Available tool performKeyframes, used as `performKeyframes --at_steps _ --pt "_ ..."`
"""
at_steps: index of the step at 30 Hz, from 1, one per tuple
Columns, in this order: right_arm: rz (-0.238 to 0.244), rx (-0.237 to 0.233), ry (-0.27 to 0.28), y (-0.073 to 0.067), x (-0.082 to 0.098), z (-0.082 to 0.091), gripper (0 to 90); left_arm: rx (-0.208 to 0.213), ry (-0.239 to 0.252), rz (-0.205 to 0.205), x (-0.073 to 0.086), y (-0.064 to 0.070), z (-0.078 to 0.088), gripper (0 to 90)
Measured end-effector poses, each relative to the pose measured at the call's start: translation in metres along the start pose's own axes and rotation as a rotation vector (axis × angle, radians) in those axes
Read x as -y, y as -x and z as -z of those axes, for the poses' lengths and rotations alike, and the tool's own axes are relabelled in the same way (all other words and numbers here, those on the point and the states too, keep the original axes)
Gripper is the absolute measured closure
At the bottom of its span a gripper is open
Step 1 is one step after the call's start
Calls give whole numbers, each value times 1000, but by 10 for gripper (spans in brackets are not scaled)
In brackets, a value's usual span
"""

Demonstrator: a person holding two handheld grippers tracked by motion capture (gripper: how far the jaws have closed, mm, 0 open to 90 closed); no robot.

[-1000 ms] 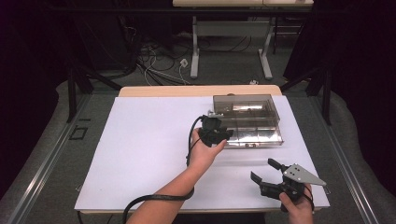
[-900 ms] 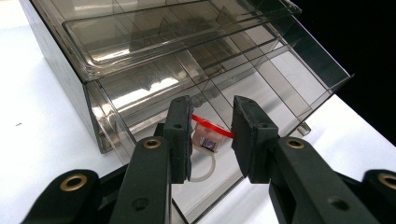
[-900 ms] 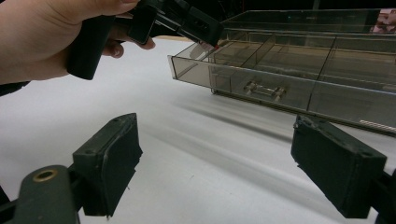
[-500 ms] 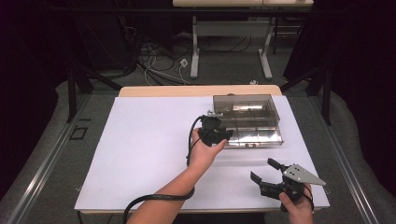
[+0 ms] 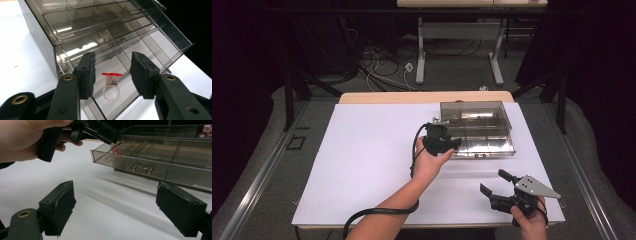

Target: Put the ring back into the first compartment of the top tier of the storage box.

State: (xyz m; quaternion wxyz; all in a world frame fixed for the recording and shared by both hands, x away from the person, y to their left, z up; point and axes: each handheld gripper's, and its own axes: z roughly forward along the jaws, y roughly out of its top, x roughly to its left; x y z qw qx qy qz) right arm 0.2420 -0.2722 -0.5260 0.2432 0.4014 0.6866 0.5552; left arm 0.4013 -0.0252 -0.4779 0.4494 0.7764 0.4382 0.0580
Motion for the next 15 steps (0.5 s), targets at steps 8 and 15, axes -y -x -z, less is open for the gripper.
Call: performKeyframes --at_steps 8,15 --pt "0 -6 -11 1 0 1 149 -13 10 -37 1 -1 1 470" --pt "3 -2 -2 1 0 0 149 -7 24 -52 0 -2 4 418"
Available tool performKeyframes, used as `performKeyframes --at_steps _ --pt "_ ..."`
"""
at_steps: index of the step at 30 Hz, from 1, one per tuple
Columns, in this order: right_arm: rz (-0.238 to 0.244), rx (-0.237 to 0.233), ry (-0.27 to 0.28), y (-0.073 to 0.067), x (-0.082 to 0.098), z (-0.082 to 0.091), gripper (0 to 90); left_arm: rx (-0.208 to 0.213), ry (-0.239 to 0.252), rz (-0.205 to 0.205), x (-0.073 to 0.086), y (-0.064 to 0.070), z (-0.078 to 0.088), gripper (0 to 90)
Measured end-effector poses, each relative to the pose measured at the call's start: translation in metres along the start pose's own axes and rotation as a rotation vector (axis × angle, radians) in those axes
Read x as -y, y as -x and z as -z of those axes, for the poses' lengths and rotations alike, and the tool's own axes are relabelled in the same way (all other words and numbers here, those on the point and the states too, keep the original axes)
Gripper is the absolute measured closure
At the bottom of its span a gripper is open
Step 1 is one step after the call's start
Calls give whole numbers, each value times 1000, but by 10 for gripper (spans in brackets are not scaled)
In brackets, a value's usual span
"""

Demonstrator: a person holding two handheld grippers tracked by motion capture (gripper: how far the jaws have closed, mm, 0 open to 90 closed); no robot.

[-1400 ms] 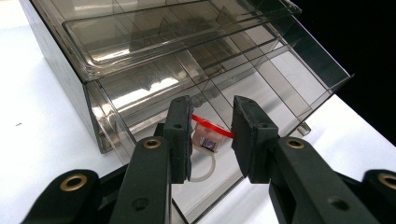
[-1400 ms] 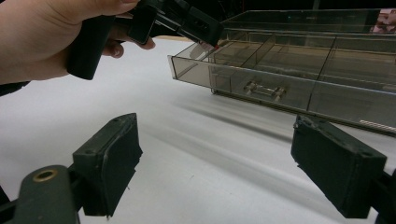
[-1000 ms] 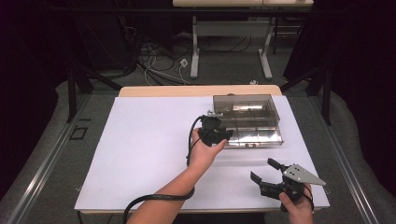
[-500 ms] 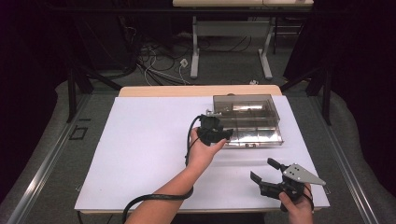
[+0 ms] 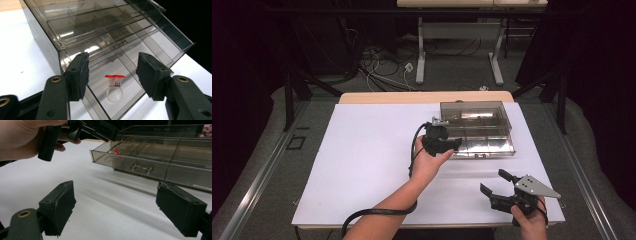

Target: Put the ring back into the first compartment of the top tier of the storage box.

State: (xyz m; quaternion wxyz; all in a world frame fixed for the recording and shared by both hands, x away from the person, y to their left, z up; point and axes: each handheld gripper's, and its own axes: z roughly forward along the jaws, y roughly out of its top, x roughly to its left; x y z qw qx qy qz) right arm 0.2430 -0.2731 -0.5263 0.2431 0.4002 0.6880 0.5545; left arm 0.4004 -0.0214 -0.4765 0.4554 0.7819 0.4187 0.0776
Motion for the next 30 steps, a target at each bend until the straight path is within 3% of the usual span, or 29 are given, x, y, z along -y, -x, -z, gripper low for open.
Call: performKeyframes --at_steps 4,5,7,8,9,19,30 --pt "0 0 0 0 0 0 150 0 0 0 0 0 0 418" --pt "0 0 0 0 0 0 150 3 34 -34 -1 2 7 418" --pt "-4 0 -3 0 0 0 150 3 34 -34 -1 2 7 415" --pt "-4 0 -3 0 0 0 150 -11 46 -58 -1 3 12 415" --pt "-3 -2 1 0 0 0 149 -12 52 -68 -1 3 13 360" --pt "-9 -7 -16 -1 0 0 150 -9 87 -110 -2 -1 21 310" --pt "-11 -6 -18 -1 0 0 150 -6 128 -104 0 -13 36 309"
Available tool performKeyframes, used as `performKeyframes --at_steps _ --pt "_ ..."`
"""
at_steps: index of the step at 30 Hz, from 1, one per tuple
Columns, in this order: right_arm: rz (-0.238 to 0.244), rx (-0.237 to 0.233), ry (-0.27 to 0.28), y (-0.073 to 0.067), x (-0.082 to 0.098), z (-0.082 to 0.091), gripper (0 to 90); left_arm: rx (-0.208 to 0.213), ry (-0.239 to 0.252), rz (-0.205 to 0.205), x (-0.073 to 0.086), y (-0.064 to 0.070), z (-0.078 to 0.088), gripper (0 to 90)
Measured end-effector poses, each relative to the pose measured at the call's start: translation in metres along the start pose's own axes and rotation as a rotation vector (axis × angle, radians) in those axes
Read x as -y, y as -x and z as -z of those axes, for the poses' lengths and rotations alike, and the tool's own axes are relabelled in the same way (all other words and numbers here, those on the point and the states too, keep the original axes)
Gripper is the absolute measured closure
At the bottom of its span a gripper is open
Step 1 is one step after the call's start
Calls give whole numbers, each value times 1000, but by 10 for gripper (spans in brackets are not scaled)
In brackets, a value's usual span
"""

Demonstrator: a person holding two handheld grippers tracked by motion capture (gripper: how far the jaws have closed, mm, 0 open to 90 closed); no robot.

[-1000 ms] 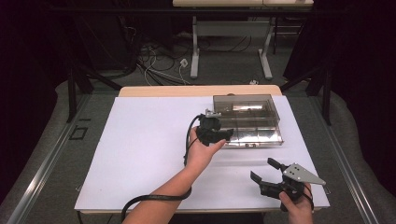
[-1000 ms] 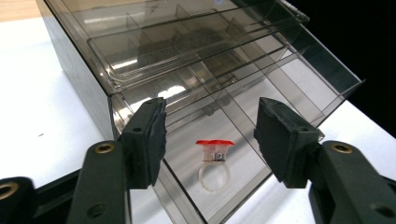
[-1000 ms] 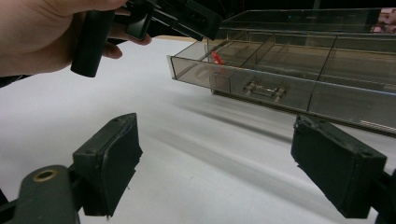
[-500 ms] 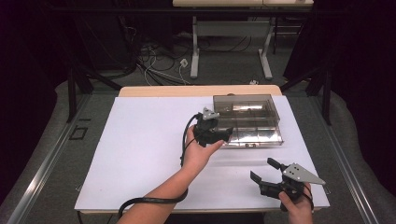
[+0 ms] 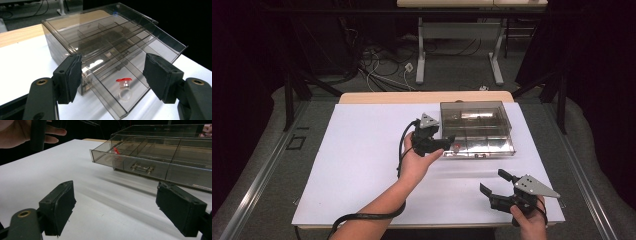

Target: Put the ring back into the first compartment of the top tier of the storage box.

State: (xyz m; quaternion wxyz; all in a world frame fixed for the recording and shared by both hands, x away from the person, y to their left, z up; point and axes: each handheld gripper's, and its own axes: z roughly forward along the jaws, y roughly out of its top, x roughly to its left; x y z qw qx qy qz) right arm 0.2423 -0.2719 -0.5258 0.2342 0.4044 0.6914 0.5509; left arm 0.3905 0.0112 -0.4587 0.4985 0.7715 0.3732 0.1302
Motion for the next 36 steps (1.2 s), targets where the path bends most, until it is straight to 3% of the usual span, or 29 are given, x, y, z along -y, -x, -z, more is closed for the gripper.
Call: performKeyframes --at_steps 10,16,36 --pt "3 6 -5 0 0 0 149 10 -10 18 0 -8 21 302" --pt "4 10 -5 0 0 0 150 27 -13 28 5 -18 35 229" --pt "3 12 -1 0 1 -1 149 53 26 -30 30 -30 82 49"
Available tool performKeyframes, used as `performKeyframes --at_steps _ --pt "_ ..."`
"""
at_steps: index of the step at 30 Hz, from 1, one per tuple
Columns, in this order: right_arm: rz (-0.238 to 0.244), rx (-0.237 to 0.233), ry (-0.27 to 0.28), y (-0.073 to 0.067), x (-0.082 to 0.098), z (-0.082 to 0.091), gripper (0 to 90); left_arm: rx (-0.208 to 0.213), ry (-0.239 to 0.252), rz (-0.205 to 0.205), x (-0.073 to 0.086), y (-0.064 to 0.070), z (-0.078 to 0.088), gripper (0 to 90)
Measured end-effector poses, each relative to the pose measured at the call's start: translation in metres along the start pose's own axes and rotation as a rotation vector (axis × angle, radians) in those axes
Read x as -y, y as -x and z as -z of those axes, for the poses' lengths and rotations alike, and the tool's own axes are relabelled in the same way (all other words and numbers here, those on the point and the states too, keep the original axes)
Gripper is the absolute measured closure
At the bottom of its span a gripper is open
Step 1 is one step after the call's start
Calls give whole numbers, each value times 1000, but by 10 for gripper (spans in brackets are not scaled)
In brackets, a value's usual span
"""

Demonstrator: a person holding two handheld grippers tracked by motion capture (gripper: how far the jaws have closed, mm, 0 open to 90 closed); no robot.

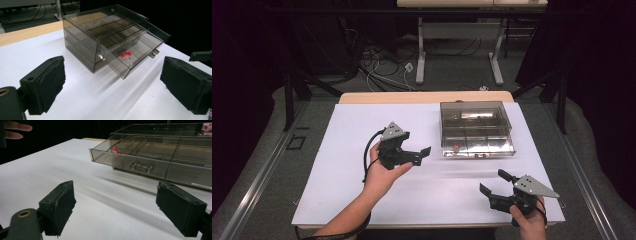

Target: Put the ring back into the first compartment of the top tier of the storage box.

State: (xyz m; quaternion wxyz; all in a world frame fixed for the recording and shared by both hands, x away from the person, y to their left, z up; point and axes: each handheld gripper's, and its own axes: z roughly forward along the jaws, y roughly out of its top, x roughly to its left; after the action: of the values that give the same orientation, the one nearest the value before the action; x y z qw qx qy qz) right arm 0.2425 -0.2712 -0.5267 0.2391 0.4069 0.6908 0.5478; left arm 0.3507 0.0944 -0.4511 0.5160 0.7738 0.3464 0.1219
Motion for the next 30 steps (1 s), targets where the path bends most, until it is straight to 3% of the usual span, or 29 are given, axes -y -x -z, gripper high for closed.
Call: performKeyframes --at_steps 11,17,28,30 --pt "-2 -1 -1 0 0 0 150 10 35 -9 16 -6 25 3" --pt "0 -2 -2 0 1 0 149 10 47 15 29 -13 37 3" --pt "-2 8 -5 -1 2 -1 150 -38 72 54 60 -31 59 4" --pt "-2 7 -6 -1 2 -2 149 -42 88 77 65 -34 63 4"
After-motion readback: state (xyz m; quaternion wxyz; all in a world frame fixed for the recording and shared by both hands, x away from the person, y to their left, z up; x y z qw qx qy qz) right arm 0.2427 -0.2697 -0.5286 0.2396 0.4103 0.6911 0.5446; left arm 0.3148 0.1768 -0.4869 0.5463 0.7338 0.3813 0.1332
